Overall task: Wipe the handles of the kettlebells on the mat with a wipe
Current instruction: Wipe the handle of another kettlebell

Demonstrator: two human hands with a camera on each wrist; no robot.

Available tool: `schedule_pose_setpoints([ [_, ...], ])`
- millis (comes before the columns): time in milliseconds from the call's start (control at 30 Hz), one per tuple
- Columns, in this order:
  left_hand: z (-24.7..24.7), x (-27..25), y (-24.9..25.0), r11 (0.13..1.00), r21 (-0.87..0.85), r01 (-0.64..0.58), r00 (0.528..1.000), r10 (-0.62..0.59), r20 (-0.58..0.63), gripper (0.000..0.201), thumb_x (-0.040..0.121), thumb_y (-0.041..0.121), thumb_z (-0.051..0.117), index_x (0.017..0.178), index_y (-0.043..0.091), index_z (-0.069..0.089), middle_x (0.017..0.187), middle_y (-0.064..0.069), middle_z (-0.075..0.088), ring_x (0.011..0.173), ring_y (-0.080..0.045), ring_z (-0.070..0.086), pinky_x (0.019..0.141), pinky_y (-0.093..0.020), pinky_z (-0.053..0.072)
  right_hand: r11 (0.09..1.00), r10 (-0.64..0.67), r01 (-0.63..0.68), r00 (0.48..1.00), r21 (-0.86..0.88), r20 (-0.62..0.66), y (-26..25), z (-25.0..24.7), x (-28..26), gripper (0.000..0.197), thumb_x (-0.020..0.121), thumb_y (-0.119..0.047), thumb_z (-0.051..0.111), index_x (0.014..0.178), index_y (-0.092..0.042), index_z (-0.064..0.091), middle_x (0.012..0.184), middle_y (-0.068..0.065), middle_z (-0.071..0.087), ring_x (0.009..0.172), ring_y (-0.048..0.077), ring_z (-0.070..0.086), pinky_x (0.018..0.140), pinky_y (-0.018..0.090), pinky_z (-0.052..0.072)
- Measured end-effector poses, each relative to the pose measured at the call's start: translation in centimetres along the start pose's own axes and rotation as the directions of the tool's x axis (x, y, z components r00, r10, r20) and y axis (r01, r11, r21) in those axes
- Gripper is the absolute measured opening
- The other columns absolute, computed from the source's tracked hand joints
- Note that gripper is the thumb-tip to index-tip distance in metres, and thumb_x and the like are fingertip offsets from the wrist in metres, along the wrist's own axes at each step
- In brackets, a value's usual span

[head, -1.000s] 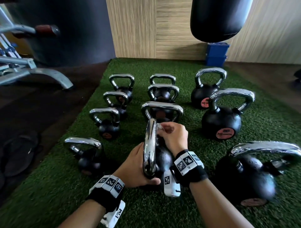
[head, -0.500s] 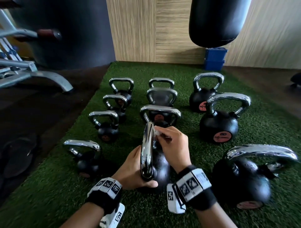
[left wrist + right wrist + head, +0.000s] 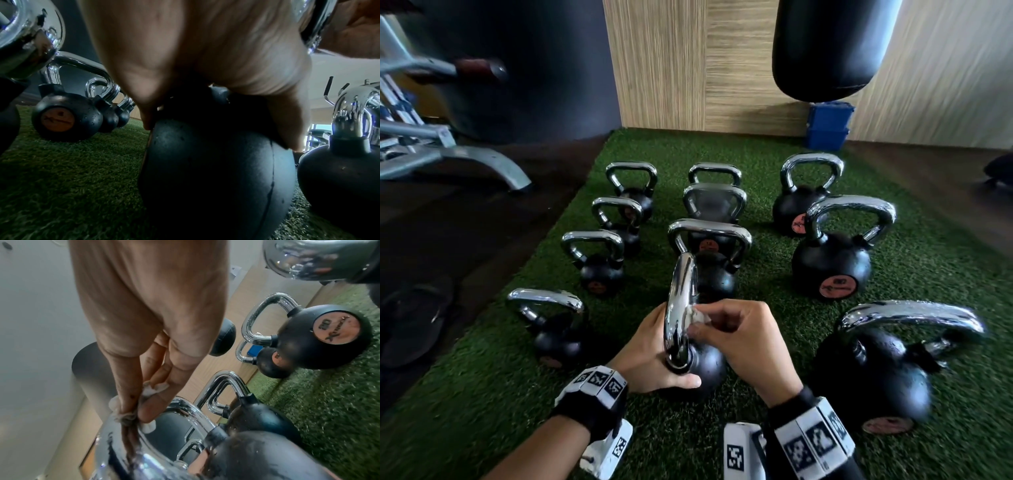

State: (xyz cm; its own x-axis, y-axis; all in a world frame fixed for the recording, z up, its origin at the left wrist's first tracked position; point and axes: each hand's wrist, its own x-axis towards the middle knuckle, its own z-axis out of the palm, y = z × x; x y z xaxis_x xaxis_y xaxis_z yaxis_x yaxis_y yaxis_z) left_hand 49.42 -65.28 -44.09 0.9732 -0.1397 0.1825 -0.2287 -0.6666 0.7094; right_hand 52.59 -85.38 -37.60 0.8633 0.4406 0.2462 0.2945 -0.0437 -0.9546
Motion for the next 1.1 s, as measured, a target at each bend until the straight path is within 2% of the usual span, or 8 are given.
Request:
schedule_pose_setpoints([
  [100, -0.2, 0.1, 0.5, 1.000, -0.002, -0.013, 1.000, 0.013, 0.020, 0.100, 0.062, 0.040, 0.097, 0.147, 0.029, 0.045, 0.149, 0.009, 0.050, 0.145, -0.014, 0.042, 0.121, -0.043, 0.034, 0.997, 0.013, -0.010, 1.000, 0.076, -0.028, 0.1, 0.3, -0.3, 0.025, 0.070, -0.012, 0.090, 0.092, -0.020, 0.080, 0.088, -0.001, 0.080, 0.083, 0.018, 0.077, 0.082, 0.042, 0.063],
  [267, -0.1, 0.0, 1.0, 0.999, 0.038, 0.027, 0.997, -0.030, 0.077, 0.079, 0.067, 0.039, 0.094, 0.136, 0.019, 0.060, 0.139, -0.005, 0.060, 0.137, -0.023, 0.052, 0.118, -0.045, 0.038, 0.989, -0.012, 0.021, 0.998, 0.147, -0.062, 1.1, 1.4, -2.9, 0.024, 0.073, -0.017, 0.089, 0.094, -0.024, 0.081, 0.092, -0.005, 0.080, 0.086, 0.014, 0.077, 0.077, 0.024, 0.059],
  [433, 0.0, -0.2, 0.8, 0.987, 0.028, 0.156, 0.986, -0.157, 0.056, 0.105, 0.058, 0.044, 0.096, 0.144, 0.013, 0.046, 0.137, -0.010, 0.061, 0.134, -0.025, 0.055, 0.116, -0.044, 0.041, 0.992, 0.048, -0.032, 0.990, 0.120, -0.131, 3.3, 2.2, -4.3, 0.020, 0.075, -0.019, 0.088, 0.093, -0.023, 0.083, 0.091, -0.009, 0.080, 0.086, 0.011, 0.076, 0.079, 0.022, 0.059],
  [567, 0.1, -0.2, 0.8, 0.972, -0.034, 0.232, 0.972, -0.233, -0.032, 0.125, 0.042, 0.050, 0.098, 0.146, 0.020, 0.038, 0.142, -0.001, 0.053, 0.134, -0.016, 0.052, 0.114, -0.041, 0.045, 0.998, 0.040, -0.048, 0.990, -0.051, -0.133, 4.3, 2.2, -4.4, 0.020, 0.076, -0.017, 0.087, 0.091, -0.030, 0.083, 0.088, -0.018, 0.078, 0.083, -0.001, 0.073, 0.075, 0.011, 0.052],
  [767, 0.1, -0.3, 0.6, 0.989, 0.023, 0.145, 0.989, -0.145, 0.013, 0.096, 0.055, 0.042, 0.100, 0.136, 0.012, 0.060, 0.136, -0.012, 0.059, 0.134, -0.031, 0.053, 0.114, -0.045, 0.042, 0.931, -0.011, 0.084, 0.979, -0.355, 0.202, 2.4, 0.5, 0.2, 0.016, 0.083, -0.018, 0.080, 0.087, -0.034, 0.078, 0.095, -0.007, 0.073, 0.082, 0.002, 0.067, 0.070, 0.009, 0.048],
  [900, 0.3, -0.2, 0.3, 0.983, -0.083, 0.163, 0.987, -0.161, 0.031, 0.120, 0.053, 0.034, 0.102, 0.151, 0.009, 0.037, 0.146, -0.012, 0.053, 0.139, -0.027, 0.051, 0.117, -0.046, 0.041, 0.890, 0.103, 0.069, 0.932, -0.452, 0.347, 1.5, 0.4, 2.5, 0.019, 0.083, 0.000, 0.072, 0.097, -0.011, 0.078, 0.091, -0.004, 0.073, 0.075, -0.004, 0.063, 0.069, 0.006, 0.047],
  [1033, 0.4, -1.0, 0.3, 0.962, 0.056, 0.266, 0.964, -0.267, 0.003, 0.129, 0.049, 0.064, 0.086, 0.152, 0.009, 0.031, 0.150, -0.013, 0.046, 0.138, -0.031, 0.047, 0.115, -0.037, 0.039, 0.935, 0.111, 0.082, 0.856, -0.346, 0.504, 0.4, 0.1, 3.6, 0.020, 0.085, 0.008, 0.069, 0.099, -0.003, 0.078, 0.099, 0.010, 0.077, 0.087, 0.017, 0.072, 0.080, 0.027, 0.057],
  [1100, 0.4, -0.9, 0.5, 0.968, 0.044, 0.249, 0.968, -0.249, 0.006, 0.127, 0.050, 0.063, 0.088, 0.151, 0.010, 0.032, 0.151, -0.014, 0.045, 0.140, -0.031, 0.046, 0.117, -0.039, 0.038, 0.892, 0.143, 0.123, 0.836, -0.435, 0.530, 0.3, 0.4, 4.6, 0.019, 0.085, 0.005, 0.069, 0.089, -0.012, 0.078, 0.086, -0.001, 0.075, 0.071, -0.001, 0.065, 0.066, 0.016, 0.050],
])
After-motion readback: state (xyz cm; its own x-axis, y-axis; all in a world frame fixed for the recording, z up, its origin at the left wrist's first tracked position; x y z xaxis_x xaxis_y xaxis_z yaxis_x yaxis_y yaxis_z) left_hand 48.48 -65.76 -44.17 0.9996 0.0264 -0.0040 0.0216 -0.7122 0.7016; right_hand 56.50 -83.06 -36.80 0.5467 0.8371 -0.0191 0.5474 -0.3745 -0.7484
